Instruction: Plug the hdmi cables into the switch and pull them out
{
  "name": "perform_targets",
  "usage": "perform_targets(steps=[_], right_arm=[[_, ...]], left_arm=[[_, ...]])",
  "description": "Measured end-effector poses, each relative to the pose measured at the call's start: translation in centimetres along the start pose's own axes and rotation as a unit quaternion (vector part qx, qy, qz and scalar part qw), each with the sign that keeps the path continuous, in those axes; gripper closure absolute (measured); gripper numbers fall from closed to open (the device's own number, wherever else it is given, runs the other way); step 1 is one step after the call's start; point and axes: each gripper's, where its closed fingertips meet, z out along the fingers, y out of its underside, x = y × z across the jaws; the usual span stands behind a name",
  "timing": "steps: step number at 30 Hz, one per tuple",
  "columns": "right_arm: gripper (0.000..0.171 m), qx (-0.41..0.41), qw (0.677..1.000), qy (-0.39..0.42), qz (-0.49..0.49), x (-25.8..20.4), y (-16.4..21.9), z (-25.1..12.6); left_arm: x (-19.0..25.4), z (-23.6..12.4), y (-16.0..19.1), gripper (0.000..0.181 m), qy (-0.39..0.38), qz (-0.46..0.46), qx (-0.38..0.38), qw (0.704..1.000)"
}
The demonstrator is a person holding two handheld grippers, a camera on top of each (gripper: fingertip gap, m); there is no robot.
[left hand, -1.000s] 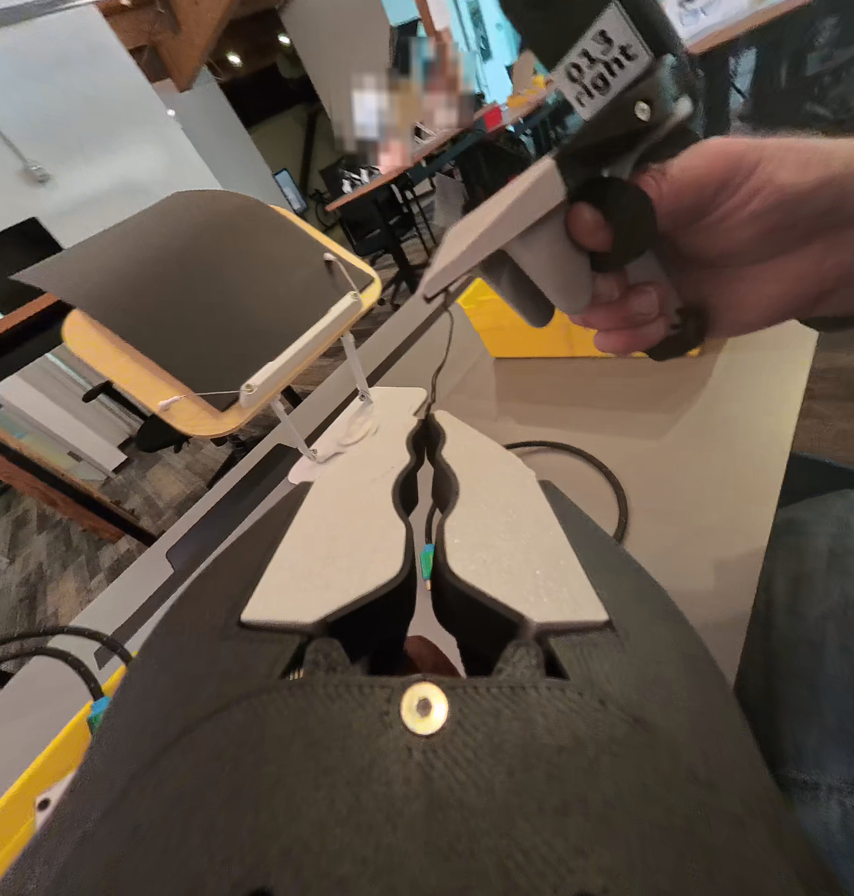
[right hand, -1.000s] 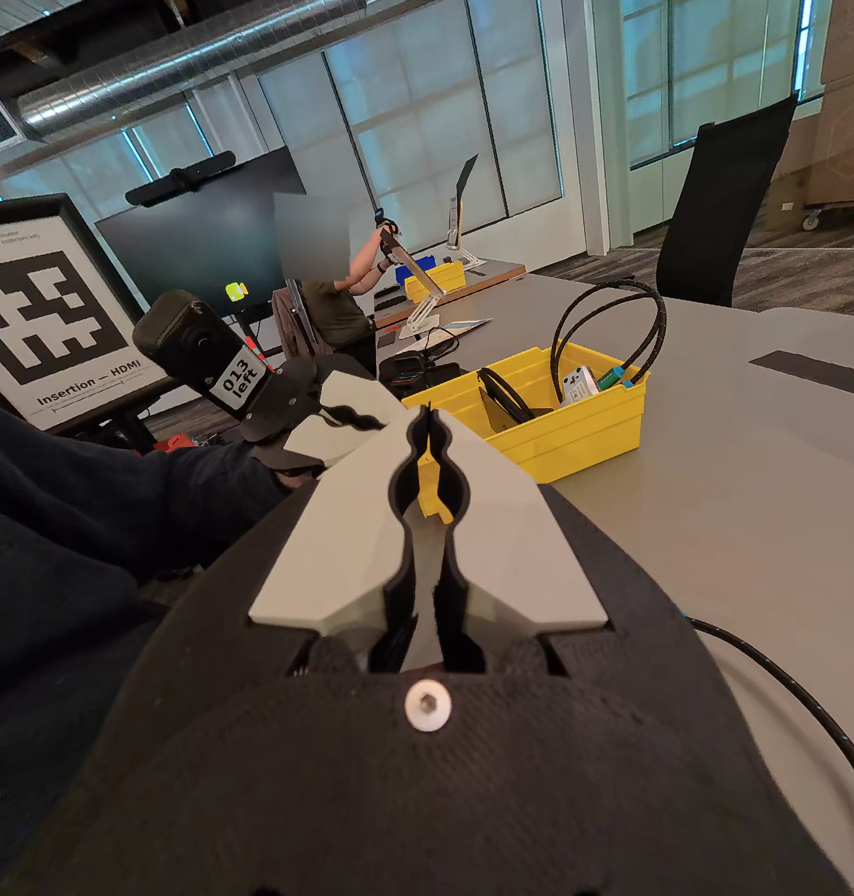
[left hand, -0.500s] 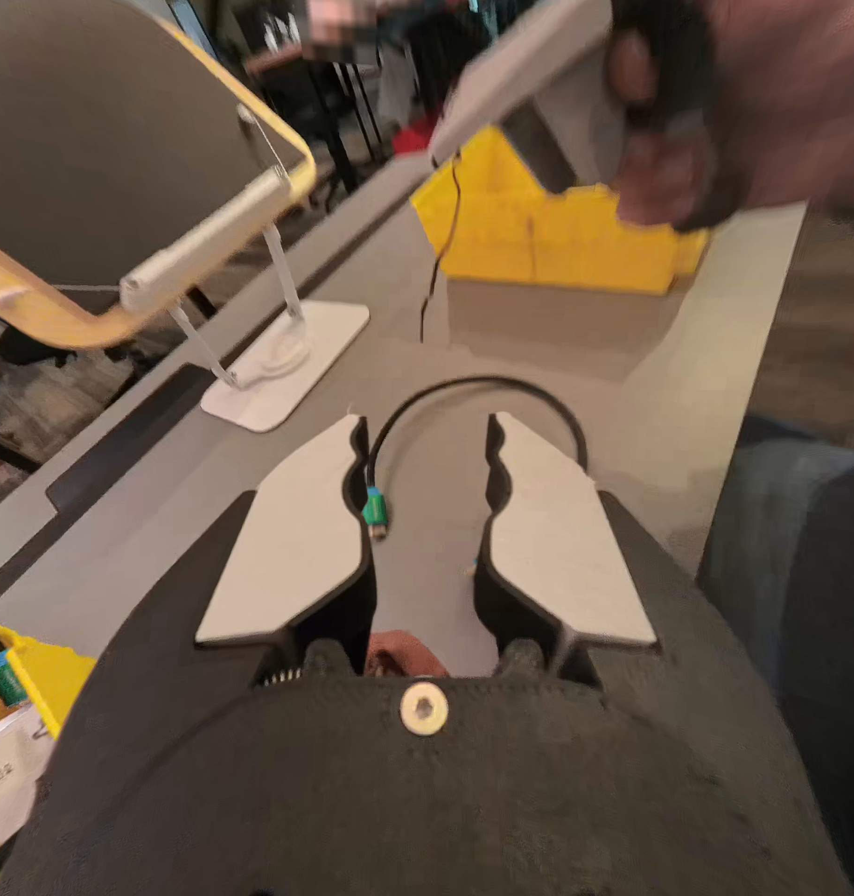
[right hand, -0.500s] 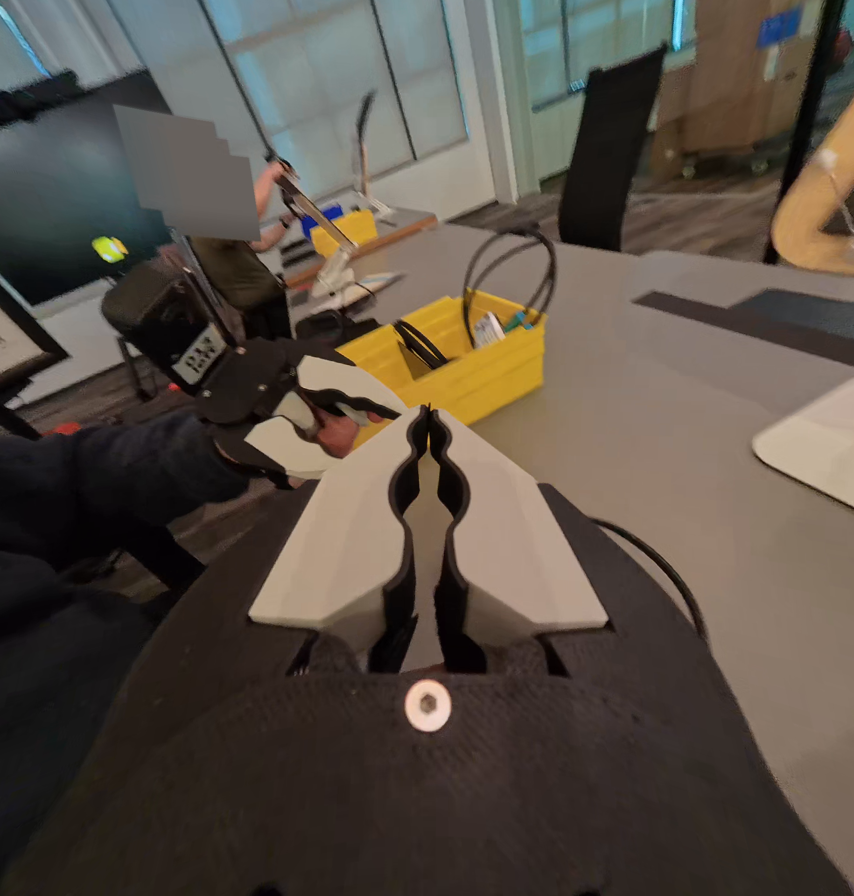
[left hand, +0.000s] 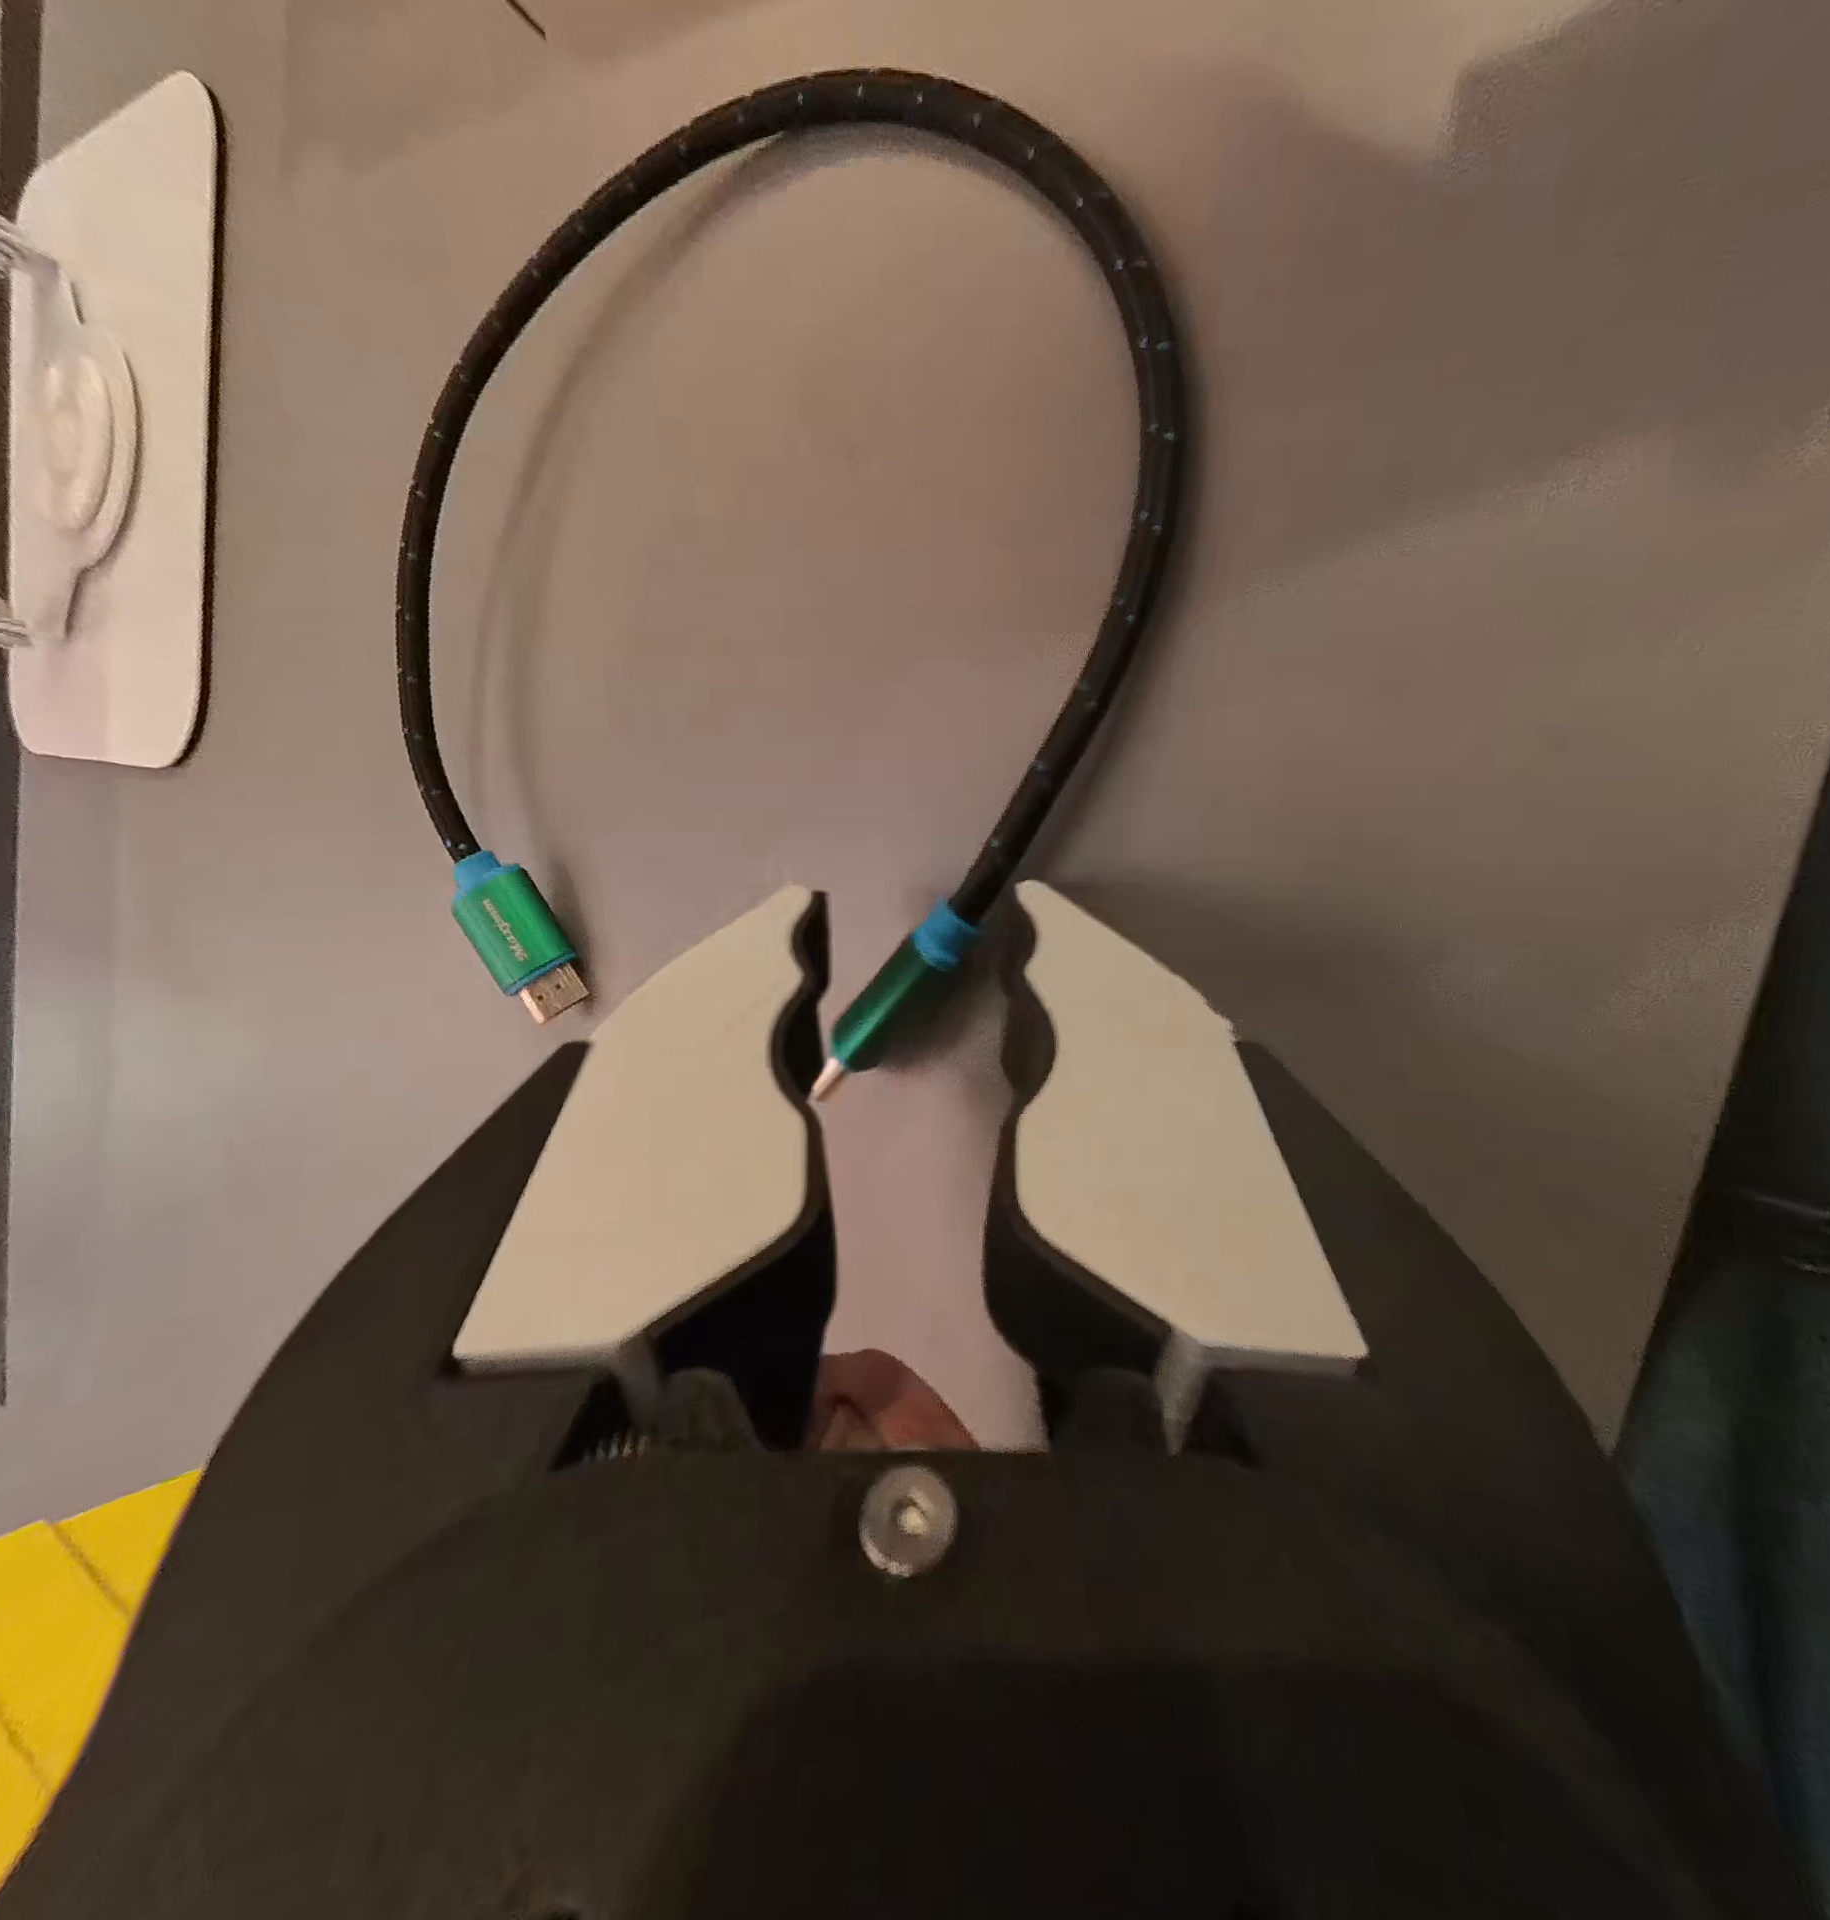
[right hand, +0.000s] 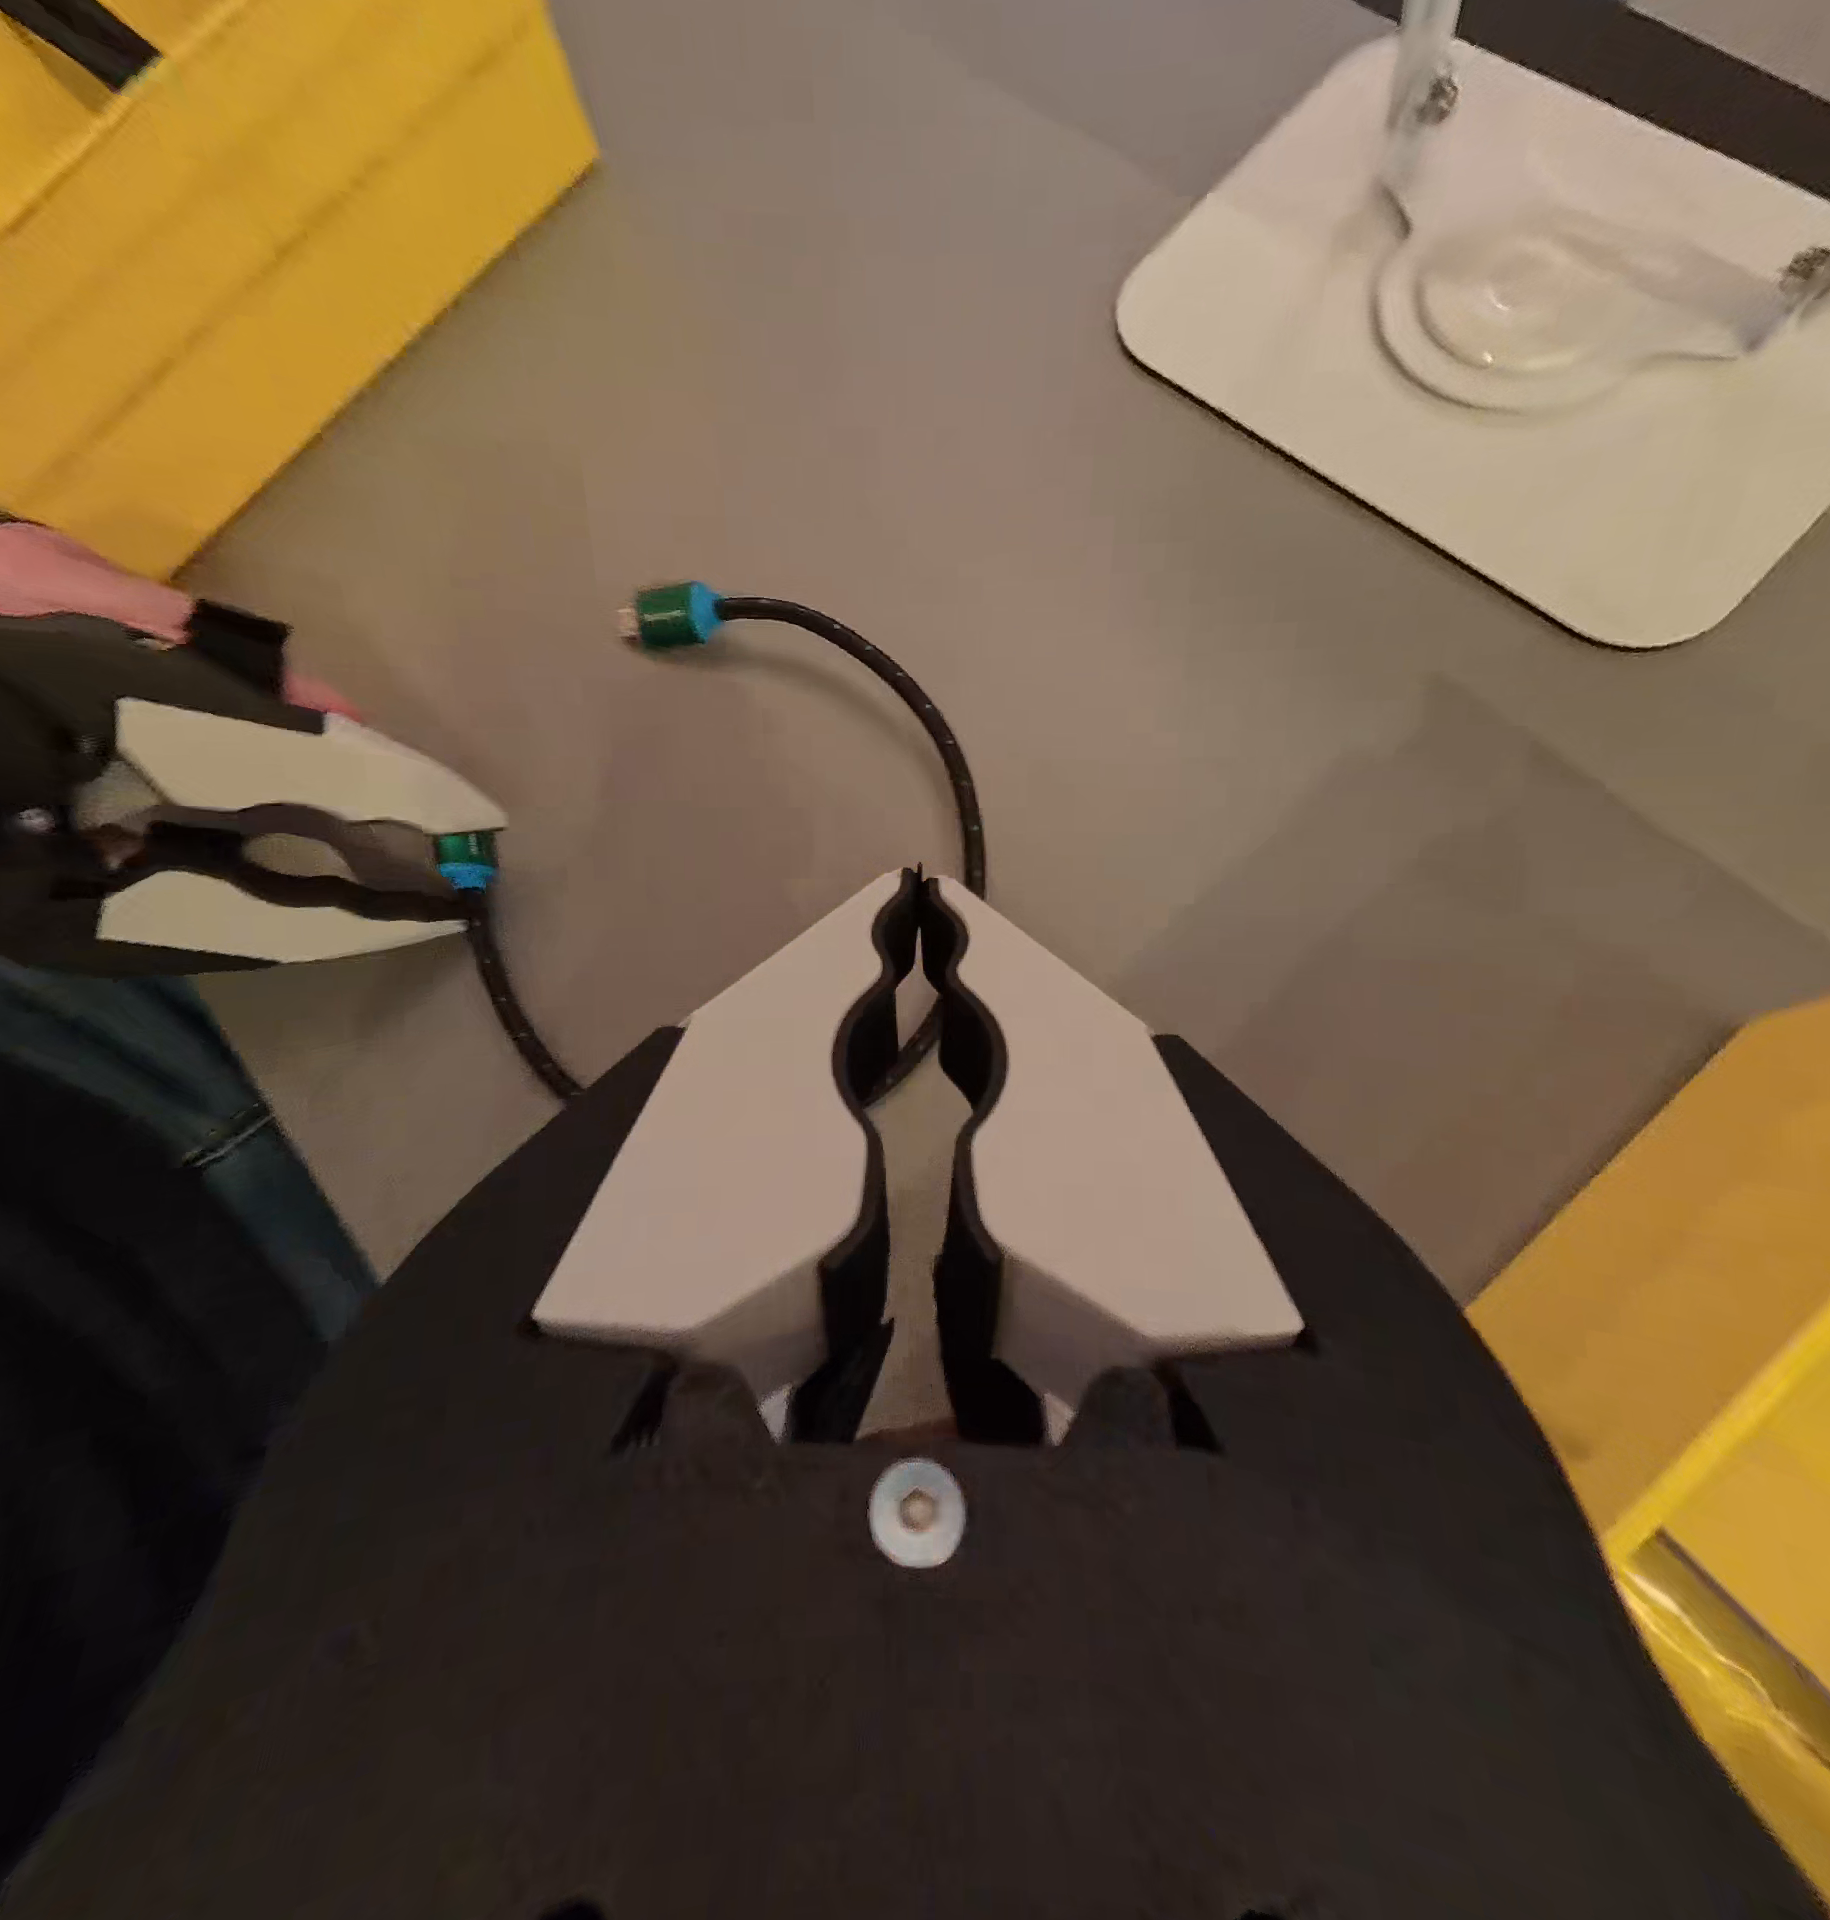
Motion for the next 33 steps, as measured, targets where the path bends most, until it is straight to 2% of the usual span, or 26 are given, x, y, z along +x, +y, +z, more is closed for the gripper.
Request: perform_targets(steps=[1, 2, 5, 9, 13, 17, 19, 21, 24, 27, 31, 32, 33], right_arm=[[0.171, -0.008, 1.000, 0.012, -0.001, 0.6, 0.1, 0.5], [0.171, -0.018, 0.999, 0.030, -0.006, 1.4, 0.3, 0.9], [0.171, -0.051, 0.996, 0.073, -0.019, 3.5, 1.1, 2.0], [0.170, -0.073, 0.995, 0.070, 0.005, 4.7, 2.2, 2.8], [0.129, -0.076, 0.993, 0.086, 0.006, 5.5, 2.1, 2.1], [0.102, -0.053, 0.992, 0.102, -0.044, 5.2, 0.5, 0.2], [0.084, -0.037, 0.994, 0.079, -0.064, 4.1, -0.3, -0.5], [0.078, -0.023, 0.994, 0.057, -0.093, 2.9, -1.1, -1.3], [0.080, -0.006, 0.981, 0.008, -0.195, -0.3, -1.6, -2.0], [0.082, -0.009, 0.957, -0.015, -0.288, -3.2, -1.3, -0.9], [0.090, -0.004, 0.930, 0.013, -0.367, -5.0, -1.9, 1.9], [0.094, 0.013, 0.928, 0.027, -0.372, -5.1, -2.7, 2.3], [0.106, 0.029, 0.930, 0.035, -0.365, -5.1, -3.5, 2.6]], left_arm=[[0.1, 0.1, 0.4, 0.165, 0.000, 0.005, -0.009, 1.000], [-0.1, 0.2, 0.5, 0.167, -0.011, 0.013, -0.007, 1.000], [-0.1, 0.0, 0.7, 0.172, -0.020, 0.031, -0.015, 0.999], [-0.2, -0.5, 0.7, 0.173, -0.012, 0.018, -0.003, 1.000], [-0.5, -1.2, 0.2, 0.173, -0.016, 0.009, 0.020, 1.000], [-0.9, -2.3, -0.8, 0.173, -0.010, -0.028, 0.062, 0.998], [-1.3, -2.9, -1.2, 0.173, -0.003, -0.054, 0.085, 0.995], [-1.9, -3.7, -1.6, 0.173, 0.003, -0.085, 0.110, 0.990], [-2.8, -5.1, -2.4, 0.174, 0.020, -0.131, 0.157, 0.979], [-3.6, -6.6, -3.4, 0.174, 0.039, -0.163, 0.204, 0.965], [-4.1, -8.6, -4.5, 0.174, 0.065, -0.194, 0.254, 0.945], [-4.1, -9.0, -4.7, 0.174, 0.077, -0.203, 0.265, 0.940], [-4.0, -9.5, -4.9, 0.174, 0.090, -0.209, 0.276, 0.934]])
